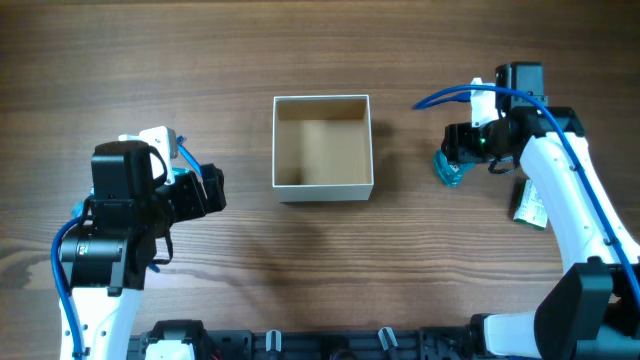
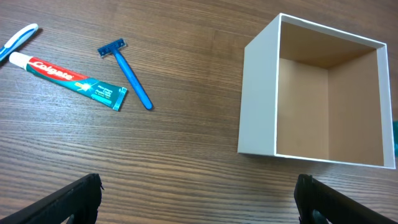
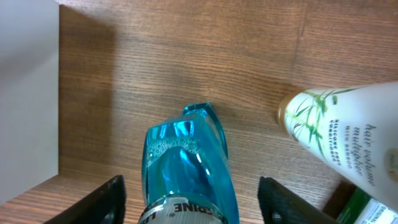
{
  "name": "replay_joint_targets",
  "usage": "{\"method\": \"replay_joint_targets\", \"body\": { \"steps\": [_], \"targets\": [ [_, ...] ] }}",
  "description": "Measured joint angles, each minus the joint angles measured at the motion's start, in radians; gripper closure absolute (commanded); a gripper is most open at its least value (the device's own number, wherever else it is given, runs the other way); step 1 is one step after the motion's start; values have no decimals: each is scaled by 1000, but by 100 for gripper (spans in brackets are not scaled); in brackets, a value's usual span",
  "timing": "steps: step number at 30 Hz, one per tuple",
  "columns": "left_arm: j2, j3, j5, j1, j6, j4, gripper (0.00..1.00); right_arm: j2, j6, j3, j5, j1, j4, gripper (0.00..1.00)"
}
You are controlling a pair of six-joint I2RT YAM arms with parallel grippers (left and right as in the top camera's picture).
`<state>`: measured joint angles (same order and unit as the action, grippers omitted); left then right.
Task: Pack container
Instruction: 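Carry the Listerine bottle with the right gripper into the box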
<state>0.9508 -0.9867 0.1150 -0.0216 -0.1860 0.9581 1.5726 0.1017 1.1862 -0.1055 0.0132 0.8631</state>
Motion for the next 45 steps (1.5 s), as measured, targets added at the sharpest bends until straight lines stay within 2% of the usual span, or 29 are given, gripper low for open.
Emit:
{"method": "replay_joint_targets", "body": {
  "steps": [2, 4, 14, 16, 19, 21, 28, 34, 39, 45],
  "targets": [
    [0, 0, 0, 0, 0, 0, 0, 1, 3, -1, -3, 0, 0, 54],
    [0, 0, 0, 0, 0, 0, 0, 1, -1, -1, -7, 0, 0, 61],
    [0, 0, 1, 0, 0, 0, 0, 1, 2, -1, -9, 0, -1, 66],
    [0, 0, 2, 0, 0, 0, 0, 1, 1, -1, -10, 0, -2, 69],
    [0, 0, 3, 0, 0, -1, 0, 2, -6, -2, -10, 0, -16, 82],
    [0, 0, 3, 0, 0, -2, 0, 4, -11, -2, -10, -2, -26, 96],
    [0, 0, 3, 0, 0, -8, 0, -3, -33, 2, -9, -68, -30, 96],
    [0, 0, 3, 0, 0, -8, 0, -99, -97, 77, 25, -175, -8, 96],
    [0, 0, 3, 0, 0, -8, 0, -216, -194, 222, 86, -321, -35, 96],
    [0, 0, 3, 0, 0, -8, 0, -198, -319, 313, 166, -491, -68, 96]
  ]
}}
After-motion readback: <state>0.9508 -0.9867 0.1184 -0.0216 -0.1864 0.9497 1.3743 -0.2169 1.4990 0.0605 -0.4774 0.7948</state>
